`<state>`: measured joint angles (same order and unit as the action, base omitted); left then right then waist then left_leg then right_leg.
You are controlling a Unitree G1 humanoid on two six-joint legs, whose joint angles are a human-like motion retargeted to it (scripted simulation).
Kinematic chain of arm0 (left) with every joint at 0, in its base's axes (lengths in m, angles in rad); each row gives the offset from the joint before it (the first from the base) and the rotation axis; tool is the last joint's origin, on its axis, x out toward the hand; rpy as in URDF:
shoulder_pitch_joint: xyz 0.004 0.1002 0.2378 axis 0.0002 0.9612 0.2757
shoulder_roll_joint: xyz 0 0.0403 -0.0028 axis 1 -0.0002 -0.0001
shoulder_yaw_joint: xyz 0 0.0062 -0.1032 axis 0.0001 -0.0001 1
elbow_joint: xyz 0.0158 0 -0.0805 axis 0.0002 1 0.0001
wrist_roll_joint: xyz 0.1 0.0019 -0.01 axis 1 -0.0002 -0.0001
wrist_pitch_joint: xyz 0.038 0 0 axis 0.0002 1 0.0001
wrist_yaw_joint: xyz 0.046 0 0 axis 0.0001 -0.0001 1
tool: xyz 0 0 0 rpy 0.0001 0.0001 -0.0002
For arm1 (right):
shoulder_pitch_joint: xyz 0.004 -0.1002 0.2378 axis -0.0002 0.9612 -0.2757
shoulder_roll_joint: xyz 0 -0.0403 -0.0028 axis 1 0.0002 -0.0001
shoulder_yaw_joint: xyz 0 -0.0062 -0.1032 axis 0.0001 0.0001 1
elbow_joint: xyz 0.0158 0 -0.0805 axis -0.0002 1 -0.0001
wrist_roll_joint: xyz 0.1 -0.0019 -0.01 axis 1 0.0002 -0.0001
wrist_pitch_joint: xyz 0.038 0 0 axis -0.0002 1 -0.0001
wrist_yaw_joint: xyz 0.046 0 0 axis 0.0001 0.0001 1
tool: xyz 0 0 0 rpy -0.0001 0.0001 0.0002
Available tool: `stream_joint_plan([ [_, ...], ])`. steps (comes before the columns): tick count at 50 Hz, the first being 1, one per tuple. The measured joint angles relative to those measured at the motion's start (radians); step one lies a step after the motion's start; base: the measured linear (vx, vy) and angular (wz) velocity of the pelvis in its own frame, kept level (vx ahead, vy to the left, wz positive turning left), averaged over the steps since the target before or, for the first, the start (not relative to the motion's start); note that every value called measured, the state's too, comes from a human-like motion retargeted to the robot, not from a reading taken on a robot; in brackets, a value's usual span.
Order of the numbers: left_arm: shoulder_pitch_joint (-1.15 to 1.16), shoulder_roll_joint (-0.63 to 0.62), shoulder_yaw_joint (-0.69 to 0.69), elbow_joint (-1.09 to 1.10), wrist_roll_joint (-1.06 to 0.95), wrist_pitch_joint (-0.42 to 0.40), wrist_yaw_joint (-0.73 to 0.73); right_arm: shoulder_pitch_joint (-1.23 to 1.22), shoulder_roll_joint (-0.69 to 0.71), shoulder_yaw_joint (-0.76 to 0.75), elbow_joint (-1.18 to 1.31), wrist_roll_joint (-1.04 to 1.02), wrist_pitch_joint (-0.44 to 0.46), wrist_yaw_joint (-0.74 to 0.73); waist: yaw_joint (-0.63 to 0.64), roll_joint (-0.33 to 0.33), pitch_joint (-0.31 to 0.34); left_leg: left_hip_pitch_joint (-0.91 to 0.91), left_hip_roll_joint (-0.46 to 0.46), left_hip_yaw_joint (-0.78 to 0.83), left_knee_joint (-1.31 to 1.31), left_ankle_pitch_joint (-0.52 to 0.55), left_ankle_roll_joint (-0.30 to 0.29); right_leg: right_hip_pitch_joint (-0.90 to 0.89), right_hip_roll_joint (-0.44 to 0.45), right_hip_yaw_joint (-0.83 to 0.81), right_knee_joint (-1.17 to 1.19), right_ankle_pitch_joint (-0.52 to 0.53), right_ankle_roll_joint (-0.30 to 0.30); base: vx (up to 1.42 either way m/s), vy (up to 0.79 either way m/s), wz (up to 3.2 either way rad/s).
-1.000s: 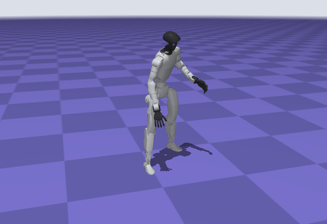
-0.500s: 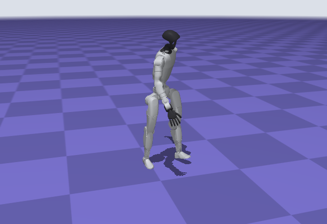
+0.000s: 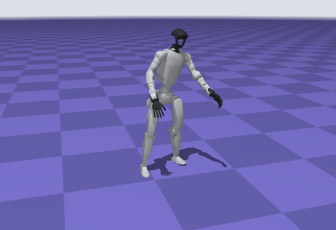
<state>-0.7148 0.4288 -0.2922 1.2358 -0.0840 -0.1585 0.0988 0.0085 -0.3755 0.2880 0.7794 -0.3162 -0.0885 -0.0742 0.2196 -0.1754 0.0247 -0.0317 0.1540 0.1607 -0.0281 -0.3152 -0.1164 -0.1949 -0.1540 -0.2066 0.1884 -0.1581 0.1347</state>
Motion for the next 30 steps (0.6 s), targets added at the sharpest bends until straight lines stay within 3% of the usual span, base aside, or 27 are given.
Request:
stream_joint_plan([
  [5, -0.235, 0.014, -0.16, -0.187, -0.091, -0.018, 0.043, -0.02, -0.027, -0.046, 0.02, 0.032, 0.077, -0.015, -0.052, 0.025, 0.112, 0.038, -0.018, -0.041, -0.006, -0.021, -0.006, -0.034, -0.047, -0.048, -0.268, 0.201, 0.068, 0.19, -0.13, 0.53],
  [9, -0.324, -0.011, -0.185, -0.294, -0.137, -0.031, 0.057, -0.04, -0.041, -0.077, 0.025, 0.03, 0.107, 0.006, -0.065, 0.093, 0.2, 0.058, 0.006, -0.093, -0.004, -0.04, -0.019, -0.103, -0.067, -0.033, -0.276, 0.183, 0.124, 0.25, -0.22, 0.68],
  [12, -0.302, -0.044, -0.179, -0.372, -0.156, -0.032, 0.064, -0.055, -0.06, -0.099, 0.035, 0.044, 0.125, 0.001, -0.073, 0.157, 0.25, 0.058, 0.015, -0.144, 0.004, -0.038, -0.022, -0.097, -0.08, -0.035, -0.276, 0.245, 0.127, 0.27, -0.29, 0.95],
  [15, -0.199, -0.082, -0.163, -0.454, -0.169, -0.027, 0.067, -0.093, -0.094, -0.112, 0.078, 0.071, 0.139, -0.03, -0.091, 0.226, 0.296, 0.057, -0.007, -0.188, 0.016, -0.015, -0.008, -0.053, -0.124, -0.08, -0.276, 0.294, 0.126, 0.29, -0.24, 1.09],
  [21, 0.204, -0.129, -0.104, -0.527, -0.21, -0.024, 0.035, -0.274, -0.147, -0.093, 0.302, 0.106, 0.143, -0.149, -0.1, 0.366, 0.327, 0.038, -0.001, -0.16, 0.021, 0.056, -0.01, 0.0, -0.114, -0.144, -0.276, 0.236, 0.104, 0.27, -0.31, 0.5],
  [25, 0.485, -0.145, -0.021, -0.44, -0.232, -0.028, 0.006, -0.398, -0.142, -0.113, 0.438, 0.087, 0.143, -0.217, -0.06, 0.395, 0.317, 0.018, -0.024, -0.133, 0.002, 0.061, -0.004, 0.014, -0.09, -0.136, -0.276, 0.206, 0.12, 0.26, -0.28, -0.24],
  [30, 0.735, -0.125, 0.14, -0.251, -0.248, -0.019, -0.014, -0.491, -0.122, -0.147, 0.447, 0.071, 0.127, -0.26, 0.034, 0.387, 0.298, -0.026, -0.046, -0.093, -0.029, 0.065, 0.0, 0.03, -0.04, -0.104, -0.276, 0.174, 0.127, 0.24, -0.26, -0.5],
])
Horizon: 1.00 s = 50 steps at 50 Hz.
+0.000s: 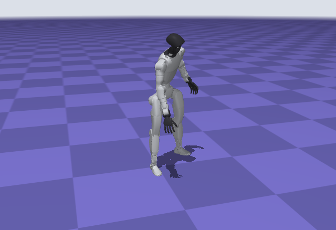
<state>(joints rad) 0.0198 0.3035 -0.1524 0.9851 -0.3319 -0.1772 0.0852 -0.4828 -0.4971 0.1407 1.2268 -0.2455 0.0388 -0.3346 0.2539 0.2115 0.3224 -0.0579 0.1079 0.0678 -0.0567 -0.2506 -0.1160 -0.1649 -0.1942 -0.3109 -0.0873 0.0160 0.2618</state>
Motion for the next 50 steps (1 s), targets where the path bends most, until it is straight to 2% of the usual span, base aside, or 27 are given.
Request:
stream_joint_plan([
  [7, 0.217, 0.07, 0.179, 0.157, -0.043, 0.059, -0.077, -0.063, -0.012, 0.049, -0.124, 0.022, -0.038, 0.012, 0.126, -0.043, 0.005, -0.06, -0.011, 0.12, -0.031, 0.03, -0.006, 0.067, 0.045, 0.033, 0.0, -0.054, 0.0, 0.24, -0.16, -0.42],
  [12, 0.359, 0.158, 0.173, 0.092, -0.044, 0.082, -0.18, -0.042, -0.002, 0.114, -0.196, 0.139, -0.077, 0.011, 0.228, -0.116, -0.004, -0.067, -0.01, 0.111, -0.028, 0.043, 0.017, 0.105, 0.062, 0.08, 0.021, -0.087, 0.0, 0.28, -0.03, -0.63],
  [17, 0.425, 0.216, 0.153, 0.042, -0.024, 0.071, -0.246, 0.097, 0.047, 0.137, -0.319, 0.212, -0.122, 0.051, 0.294, -0.223, -0.056, -0.036, -0.012, 0.077, 0.009, 0.031, 0.044, 0.135, 0.061, 0.134, 0.042, -0.099, 0.0, 0.3, 0.12, -0.62],
  [20, 0.374, 0.198, 0.163, 0.118, 0.026, 0.065, -0.227, 0.209, 0.089, 0.115, -0.402, 0.17, -0.139, 0.093, 0.281, -0.286, -0.095, -0.006, -0.013, 0.078, 0.026, 0.012, 0.047, 0.163, 0.056, 0.154, 0.046, -0.108, 0.0, 0.29, 0.2, -0.24],
  [23, 0.209, 0.163, 0.187, 0.298, 0.126, 0.068, -0.151, 0.327, 0.134, 0.066, -0.481, 0.087, -0.144, 0.123, 0.223, -0.338, -0.12, 0.027, -0.021, 0.07, 0.034, -0.014, 0.043, 0.202, 0.042, 0.15, 0.054, -0.115, 0.0, 0.26, 0.22, 0.22],
  [27, -0.064, 0.142, 0.185, 0.482, 0.243, 0.086, -0.017, 0.468, 0.177, 0.011, -0.536, 0.018, -0.153, 0.121, 0.12, -0.366, -0.133, 0.073, 0.002, 0.039, 0.034, -0.04, 0.016, 0.23, 0.06, 0.146, 0.095, -0.102, -0.04, 0.21, 0.11, 0.5],
  [30, -0.273, 0.131, 0.13, 0.5, 0.28, 0.08, 0.075, 0.544, 0.187, -0.003, -0.541, 0.003, -0.157, 0.107, 0.053, -0.37, -0.128, 0.095, 0.025, 0.015, 0.03, -0.05, 0.0, 0.188, 0.064, 0.131, 0.143, -0.125, -0.072, 0.14, 0.02, 0.43],
  [33, -0.477, 0.118, 0.05, 0.411, 0.248, 0.061, 0.13, 0.58, 0.17, 0.001, -0.527, -0.002, -0.138, 0.112, 0.006, -0.375, -0.104, 0.104, 0.033, 0.003, 0.024, -0.054, -0.005, 0.112, 0.03, 0.08, 0.144, -0.108, -0.084, 0.1, -0.05, 0.25],
  [35, -0.607, 0.11, -0.005, 0.316, 0.191, 0.047, 0.144, 0.587, 0.149, 0.005, -0.52, -0.005, -0.112, 0.133, -0.022, -0.375, -0.076, 0.111, 0.03, -0.006, 0.02, -0.058, -0.003, 0.069, -0.002, 0.047, 0.11, -0.051, -0.076, 0.11, -0.09, 0.25],
  [39, -0.828, 0.102, -0.088, 0.105, 0.062, 0.017, 0.139, 0.579, 0.103, 0.0, -0.524, -0.023, -0.059, 0.207, -0.072, -0.352, -0.007, 0.132, 0.024, -0.029, 0.018, -0.075, -0.003, 0.008, -0.056, 0.014, 0.015, 0.065, -0.023, 0.16, -0.14, 0.32],
  [40, -0.873, 0.101, -0.102, 0.053, 0.034, 0.008, 0.137, 0.574, 0.093, -0.004, -0.528, -0.028, -0.049, 0.225, -0.085, -0.341, 0.01, 0.137, 0.026, -0.037, 0.018, -0.08, -0.006, -0.009, -0.067, 0.011, 0.002, 0.072, -0.006, 0.18, -0.24, 0.32],
  [43, -0.95, 0.096, -0.127, -0.089, -0.025, -0.025, 0.135, 0.562, 0.079, -0.017, -0.54, -0.026, -0.034, 0.253, -0.105, -0.272, 0.033, 0.13, 0.083, -0.051, 0.021, -0.092, -0.036, -0.063, -0.038, 0.01, 0.0, 0.031, 0.0, 0.19, -0.34, 0.29],
  [45, -0.964, 0.088, -0.133, -0.182, -0.055, -0.038, 0.135, 0.54, 0.067, -0.033, -0.536, -0.014, -0.018, 0.257, -0.116, -0.224, 0.049, 0.119, 0.099, -0.071, 0.027, -0.095, -0.044, -0.074, -0.037, -0.003, 0.0, 0.041, 0.0, 0.24, -0.31, 0.5],
  [48, -0.892, 0.072, -0.134, -0.305, -0.063, -0.045, 0.126, 0.494, 0.049, -0.04, -0.489, -0.002, 0.008, 0.241, -0.131, -0.158, 0.062, 0.103, 0.092, -0.101, 0.043, -0.087, -0.038, -0.06, -0.06, -0.045, 0.0, 0.117, 0.0, 0.28, -0.29, 0.67],
  [50, -0.794, 0.063, -0.132, -0.369, -0.046, -0.042, 0.116, 0.446, 0.035, -0.028, -0.422, -0.002, 0.022, 0.216, -0.142, -0.114, 0.062, 0.093, 0.084, -0.112, 0.055, -0.071, -0.032, -0.046, -0.076, -0.071, 0.0, 0.128, 0.0, 0.31, -0.27, 0.69],
])
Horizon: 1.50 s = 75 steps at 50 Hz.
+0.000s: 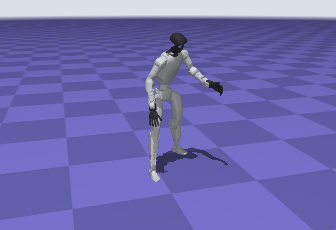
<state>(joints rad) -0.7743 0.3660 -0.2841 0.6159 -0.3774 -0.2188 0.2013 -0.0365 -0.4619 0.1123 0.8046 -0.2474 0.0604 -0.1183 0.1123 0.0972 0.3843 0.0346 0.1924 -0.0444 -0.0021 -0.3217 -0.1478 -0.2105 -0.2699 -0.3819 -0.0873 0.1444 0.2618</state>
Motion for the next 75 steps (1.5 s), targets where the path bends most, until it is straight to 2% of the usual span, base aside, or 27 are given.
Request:
stream_joint_plan([
  [5, 0.368, -0.022, 0.016, -0.011, 0.062, 0.017, -0.035, -0.201, -0.022, 0.074, 0.292, -0.01, 0.011, -0.093, -0.021, 0.076, -0.022, -0.019, -0.034, 0.016, 0.015, 0.054, 0.023, 0.042, -0.024, -0.027, 0.0, -0.065, 0.0, 0.32, -0.25, 0.37],
  [10, 0.685, -0.066, 0.074, 0.266, 0.101, 0.045, -0.089, -0.386, -0.002, 0.039, 0.483, -0.032, 0.007, -0.165, 0.027, 0.09, -0.058, -0.047, -0.067, 0.037, -0.008, 0.065, 0.034, 0.059, 0.016, 0.003, 0.0, -0.103, 0.0, 0.3, -0.29, -0.43],
  [17, 0.912, -0.049, 0.271, 0.742, 0.229, 0.165, -0.216, -0.483, 0.003, -0.013, 0.332, 0.0, -0.029, -0.155, 0.148, 0.045, -0.082, -0.118, -0.13, 0.077, -0.055, 0.079, 0.034, 0.109, 0.073, 0.057, 0.0, -0.166, 0.0, 0.3, -0.23, -0.59],
  [20, 1.008, 0.008, 0.317, 0.794, 0.268, 0.196, -0.304, -0.493, -0.016, 0.039, 0.242, 0.004, -0.052, -0.108, 0.205, 0.012, -0.085, -0.148, -0.155, 0.129, -0.07, 0.085, 0.033, 0.144, 0.084, 0.077, 0.003, -0.192, 0.0, 0.33, -0.11, -0.48],
  [25, 1.146, 0.122, 0.356, 0.746, 0.243, 0.189, -0.437, -0.461, -0.053, 0.168, 0.133, 0.018, -0.094, -0.048, 0.319, -0.067, -0.106, -0.174, -0.173, 0.194, -0.079, 0.088, 0.056, 0.188, 0.092, 0.127, 0.031, -0.24, 0.0, 0.36, -0.02, -0.61],
  [28, 1.158, 0.176, 0.394, 0.758, 0.211, 0.173, -0.412, -0.4, -0.049, 0.218, 0.072, 0.034, -0.121, -0.049, 0.384, -0.136, -0.127, -0.167, -0.17, 0.208, -0.068, 0.095, 0.08, 0.208, 0.097, 0.167, 0.043, -0.259, 0.0, 0.37, 0.06, -0.79],
  [33, 1.028, 0.215, 0.495, 0.881, 0.167, 0.146, -0.18, -0.251, 0.017, 0.216, -0.024, 0.029, -0.158, -0.106, 0.427, -0.257, -0.163, -0.127, -0.159, 0.224, -0.035, 0.097, 0.1, 0.244, 0.098, 0.231, 0.05, -0.278, 0.0, 0.35, 0.13, -0.63],
  [37, 0.841, 0.21, 0.558, 0.932, 0.103, 0.121, -0.023, -0.111, 0.092, 0.171, -0.075, 0.0, -0.174, -0.146, 0.371, -0.316, -0.184, -0.079, -0.129, 0.221, -0.019, 0.073, 0.079, 0.284, 0.125, 0.255, 0.063, -0.256, -0.04, 0.29, 0.09, -0.04],
  [40, 0.677, 0.175, 0.523, 0.901, 0.062, 0.092, 0.015, -0.006, 0.133, 0.144, -0.087, -0.015, -0.182, -0.158, 0.294, -0.323, -0.188, -0.041, -0.101, 0.199, -0.014, 0.051, 0.057, 0.296, 0.153, 0.264, 0.101, -0.245, -0.08, 0.24, 0.05, 0.43],
  [45, 0.358, 0.089, 0.264, 0.776, 0.141, 0.069, -0.018, 0.12, 0.149, 0.125, -0.047, -0.041, -0.162, -0.14, 0.18, -0.312, -0.185, -0.023, -0.064, 0.167, -0.015, 0.031, 0.036, 0.177, 0.135, 0.189, 0.176, -0.288, -0.11, 0.16, -0.02, 0.39],
  [48, 0.146, 0.061, 0.064, 0.686, 0.239, 0.077, -0.016, 0.153, 0.137, 0.111, -0.007, -0.053, -0.119, -0.121, 0.128, -0.308, -0.155, -0.019, -0.069, 0.146, -0.019, 0.022, 0.034, 0.104, 0.091, 0.14, 0.12, -0.236, -0.086, 0.15, -0.09, 0.4],
  [51, -0.059, 0.049, -0.094, 0.59, 0.296, 0.081, -0.005, 0.17, 0.124, 0.093, 0.023, -0.072, -0.075, -0.079, 0.091, -0.299, -0.111, -0.003, -0.077, 0.126, -0.024, 0.01, 0.036, 0.05, 0.055, 0.13, 0.034, -0.118, -0.04, 0.19, -0.12, 0.39],
  [54, -0.219, 0.04, -0.173, 0.494, 0.278, 0.062, 0.0, 0.181, 0.118, 0.078, 0.033, -0.094, -0.048, -0.02, 0.068, -0.266, -0.072, 0.013, -0.054, 0.113, -0.028, -0.004, 0.024, -0.016, 0.05, 0.147, 0.0, -0.041, 0.0, 0.22, -0.24, 0.25],
  [58, -0.314, 0.019, -0.163, 0.347, 0.133, 0.017, 0.007, 0.176, 0.11, 0.054, 0.026, -0.083, -0.031, 0.034, 0.049, -0.181, -0.042, 0.012, 0.017, 0.098, -0.027, -0.017, -0.009, -0.074, 0.094, 0.164, 0.0, -0.094, 0.0, 0.26, -0.33, 0.24],
  [62, -0.225, -0.009, -0.103, 0.163, -0.032, -0.015, -0.008, 0.144, 0.087, 0.013, 0.031, -0.03, -0.008, 0.04, 0.01, -0.098, -0.011, 0.003, 0.018, 0.053, -0.012, -0.014, -0.006, -0.053, 0.071, 0.111, 0.0, -0.041, 0.0, 0.32, -0.29, 0.64],
  [65, -0.05, -0.018, -0.082, 0.067, -0.067, -0.02, -0.036, 0.117, 0.074, -0.023, 0.052, 0.009, -0.001, 0.007, -0.021, -0.038, -0.004, 0.0, 0.002, 0.031, 0.006, 0.011, 0.005, -0.021, 0.042, 0.066, 0.0, -0.015, 0.0, 0.36, -0.27, 0.7],
  [67, 0.102, -0.018, -0.075, 0.044, -0.05, -0.013, -0.054, 0.088, 0.06, -0.046, 0.084, 0.034, -0.003, -0.033, -0.044, 0.0, -0.006, -0.003, -0.016, 0.025, 0.016, 0.039, 0.015, 0.004, 0.019, 0.048, 0.0, -0.04, 0.0, 0.37, -0.22, 0.64],
  [70, 0.338, -0.021, -0.06, 0.091, 0.007, 0.007, -0.077, 0.028, 0.036, -0.072, 0.152, 0.05, -0.013, -0.096, -0.062, 0.046, -0.019, -0.009, -0.044, 0.029, 0.024, 0.078, 0.026, 0.036, 0.0, 0.032, 0.0, -0.079, 0.0, 0.35, -0.25, 0.34],
  [75, 0.646, -0.055, 0.037, 0.404, 0.164, 0.061, -0.127, -0.121, 0.0, -0.082, 0.335, -0.018, -0.021, -0.139, -0.014, 0.086, -0.067, -0.041, -0.073, 0.037, 0.006, 0.093, 0.024, 0.056, 0.032, 0.045, 0.0, -0.124, 0.0, 0.31, -0.31, -0.24],
])
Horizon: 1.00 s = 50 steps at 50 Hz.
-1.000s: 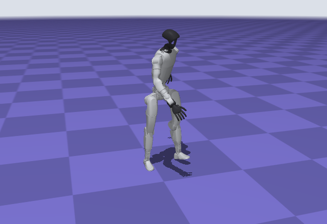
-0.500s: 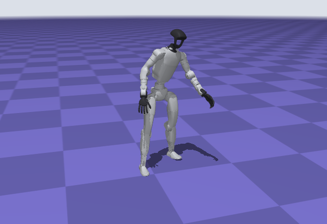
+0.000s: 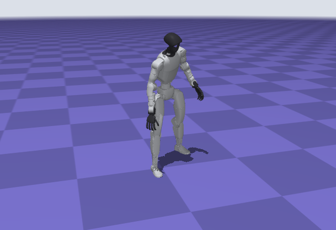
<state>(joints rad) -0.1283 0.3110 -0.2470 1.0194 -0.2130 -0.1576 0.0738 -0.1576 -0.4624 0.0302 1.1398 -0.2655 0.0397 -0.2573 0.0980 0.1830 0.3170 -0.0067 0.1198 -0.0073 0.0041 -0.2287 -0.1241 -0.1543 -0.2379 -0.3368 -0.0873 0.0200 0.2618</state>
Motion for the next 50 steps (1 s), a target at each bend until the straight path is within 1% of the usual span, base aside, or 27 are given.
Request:
stream_joint_plan([
  [5, 0.187, 0.027, 0.189, 0.338, 0.178, 0.068, -0.064, -0.146, -0.039, 0.012, 0.145, -0.101, 0.002, 0.036, 0.096, -0.001, -0.034, -0.046, -0.046, 0.004, -0.035, 0.002, 0.007, 0.043, 0.025, 0.023, 0.0, -0.046, 0.0, 0.3, -0.22, -0.36],
  [8, 0.279, 0.08, 0.294, 0.439, 0.208, 0.099, -0.098, -0.198, -0.071, 0.019, 0.147, -0.11, -0.001, 0.047, 0.159, -0.009, -0.039, -0.075, -0.082, 0.034, -0.05, 0.012, 0.013, 0.088, 0.024, 0.029, 0.002, -0.075, 0.0, 0.31, -0.11, -0.22],
  [15, 0.369, 0.197, 0.54, 0.528, 0.093, 0.162, -0.161, -0.295, -0.136, 0.051, 0.031, -0.031, -0.009, 0.045, 0.293, -0.043, -0.02, -0.127, -0.148, 0.142, -0.08, 0.009, 0.032, 0.179, 0.017, 0.056, 0.048, -0.151, 0.0, 0.3, -0.04, -0.29],
  [18, 0.369, 0.234, 0.576, 0.515, 0.043, 0.162, -0.163, -0.323, -0.131, 0.089, -0.014, 0.017, -0.022, 0.037, 0.348, -0.081, -0.031, -0.137, -0.147, 0.171, -0.085, 0.008, 0.046, 0.198, 0.031, 0.088, 0.067, -0.174, -0.01, 0.31, -0.02, -0.59],
  [20, 0.363, 0.256, 0.578, 0.495, 0.016, 0.152, -0.161, -0.329, -0.116, 0.124, -0.042, 0.054, -0.036, 0.032, 0.382, -0.119, -0.047, -0.138, -0.14, 0.182, -0.084, 0.014, 0.055, 0.205, 0.042, 0.114, 0.074, -0.184, -0.016, 0.32, -0.01, -0.74],
  [25, 0.304, 0.296, 0.561, 0.454, -0.064, 0.111, -0.123, -0.268, -0.047, 0.208, -0.162, 0.139, -0.085, 0.042, 0.43, -0.243, -0.109, -0.12, -0.106, 0.211, -0.069, 0.041, 0.06, 0.211, 0.071, 0.183, 0.077, -0.182, -0.016, 0.33, 0.04, -0.76],
  [28, 0.221, 0.296, 0.545, 0.458, -0.111, 0.081, -0.068, -0.185, -0.005, 0.231, -0.285, 0.141, -0.117, 0.074, 0.407, -0.308, -0.144, -0.095, -0.079, 0.23, -0.061, 0.039, 0.045, 0.221, 0.09, 0.215, 0.08, -0.168, -0.027, 0.32, 0.08, -0.51],
  [30, 0.15, 0.282, 0.523, 0.464, -0.123, 0.061, -0.029, -0.117, 0.016, 0.234, -0.369, 0.116, -0.139, 0.107, 0.369, -0.334, -0.163, -0.073, -0.06, 0.235, -0.056, 0.028, 0.032, 0.234, 0.106, 0.23, 0.091, -0.149, -0.041, 0.3, 0.1, -0.2],
  [34, -0.015, 0.225, 0.426, 0.454, -0.071, 0.034, 0.016, 0.031, 0.031, 0.228, -0.499, 0.023, -0.179, 0.178, 0.258, -0.339, -0.191, -0.027, -0.018, 0.222, -0.043, -0.007, 0.008, 0.228, 0.139, 0.226, 0.167, -0.119, -0.077, 0.27, 0.09, 0.07],
  [36, -0.11, 0.194, 0.354, 0.431, -0.011, 0.034, 0.025, 0.101, 0.031, 0.223, -0.53, -0.026, -0.187, 0.196, 0.205, -0.33, -0.202, -0.014, 0.006, 0.217, -0.036, -0.024, 0.0, 0.186, 0.137, 0.175, 0.227, -0.144, -0.092, 0.22, 0.06, 0.06],
  [38, -0.213, 0.168, 0.268, 0.393, 0.054, 0.04, 0.035, 0.161, 0.031, 0.213, -0.535, -0.062, -0.179, 0.192, 0.159, -0.324, -0.206, -0.008, 0.022, 0.215, -0.03, -0.04, -0.006, 0.13, 0.116, 0.099, 0.266, -0.172, -0.102, 0.19, 0.02, 0.04],
  [40, -0.32, 0.148, 0.174, 0.339, 0.102, 0.044, 0.046, 0.21, 0.034, 0.198, -0.511, -0.077, -0.155, 0.17, 0.116, -0.323, -0.2, -0.005, 0.025, 0.21, -0.026, -0.053, -0.008, 0.079, 0.086, 0.033, 0.256, -0.171, -0.102, 0.18, -0.01, 0.16],
  [42, -0.429, 0.137, 0.08, 0.273, 0.116, 0.043, 0.066, 0.243, 0.046, 0.175, -0.459, -0.067, -0.117, 0.141, 0.075, -0.325, -0.18, 0.004, 0.018, 0.199, -0.024, -0.063, -0.009, 0.046, 0.065, 0.012, 0.194, -0.123, -0.091, 0.19, -0.04, 0.34],
  [47, -0.688, 0.122, -0.101, 0.113, 0.08, 0.023, 0.093, 0.275, 0.089, 0.12, -0.288, -0.053, -0.024, 0.124, 0.001, -0.334, -0.1, 0.043, -0.006, 0.166, -0.027, -0.088, -0.006, -0.019, 0.029, 0.071, 0.014, 0.098, -0.027, 0.22, -0.09, 0.41],
  [48, -0.732, 0.119, -0.123, 0.086, 0.069, 0.017, 0.094, 0.276, 0.097, 0.112, -0.257, -0.059, -0.012, 0.132, -0.008, -0.331, -0.083, 0.051, -0.005, 0.159, -0.028, -0.092, -0.007, -0.039, 0.022, 0.084, 0.004, 0.119, -0.011, 0.24, -0.16, 0.35],
  [50, -0.806, 0.115, -0.155, 0.033, 0.054, 0.004, 0.098, 0.278, 0.111, 0.102, -0.209, -0.072, 0.003, 0.15, -0.02, -0.312, -0.054, 0.059, 0.02, 0.152, -0.03, -0.099, -0.022, -0.087, 0.033, 0.095, 0.0, 0.103, 0.0, 0.24, -0.24, 0.3],
])
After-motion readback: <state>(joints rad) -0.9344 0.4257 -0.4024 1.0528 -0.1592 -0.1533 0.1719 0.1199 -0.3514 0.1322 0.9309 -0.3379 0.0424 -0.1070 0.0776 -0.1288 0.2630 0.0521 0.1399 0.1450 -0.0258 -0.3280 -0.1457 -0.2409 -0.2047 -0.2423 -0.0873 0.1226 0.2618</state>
